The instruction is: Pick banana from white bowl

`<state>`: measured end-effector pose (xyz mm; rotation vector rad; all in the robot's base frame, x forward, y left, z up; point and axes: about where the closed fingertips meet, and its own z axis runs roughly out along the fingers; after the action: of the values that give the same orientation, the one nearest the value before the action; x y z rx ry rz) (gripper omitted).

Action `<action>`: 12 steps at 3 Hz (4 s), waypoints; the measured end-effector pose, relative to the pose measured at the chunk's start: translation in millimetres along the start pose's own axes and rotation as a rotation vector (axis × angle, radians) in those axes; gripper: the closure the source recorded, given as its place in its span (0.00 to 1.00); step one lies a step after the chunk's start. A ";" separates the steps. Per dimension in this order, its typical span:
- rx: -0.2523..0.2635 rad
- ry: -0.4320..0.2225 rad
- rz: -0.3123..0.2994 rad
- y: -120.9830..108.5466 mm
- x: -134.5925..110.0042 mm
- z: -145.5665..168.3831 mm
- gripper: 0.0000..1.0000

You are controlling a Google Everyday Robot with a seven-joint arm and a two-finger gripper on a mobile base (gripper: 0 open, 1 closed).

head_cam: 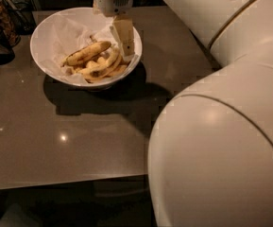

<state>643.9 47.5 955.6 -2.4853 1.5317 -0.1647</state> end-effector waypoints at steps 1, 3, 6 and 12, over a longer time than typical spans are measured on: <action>0.028 -0.030 -0.075 9.4 -15.5 1.9 0.00; 0.056 -0.105 -0.182 21.3 -54.3 1.1 0.00; 0.052 -0.149 -0.138 20.3 -25.9 12.4 0.00; -0.001 -0.203 -0.177 -5.5 -16.7 41.6 0.51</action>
Offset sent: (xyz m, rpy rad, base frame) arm -0.0586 0.0358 -0.0103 0.0720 -0.0225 0.2559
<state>649.8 70.1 916.9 -2.5466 1.2333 0.0590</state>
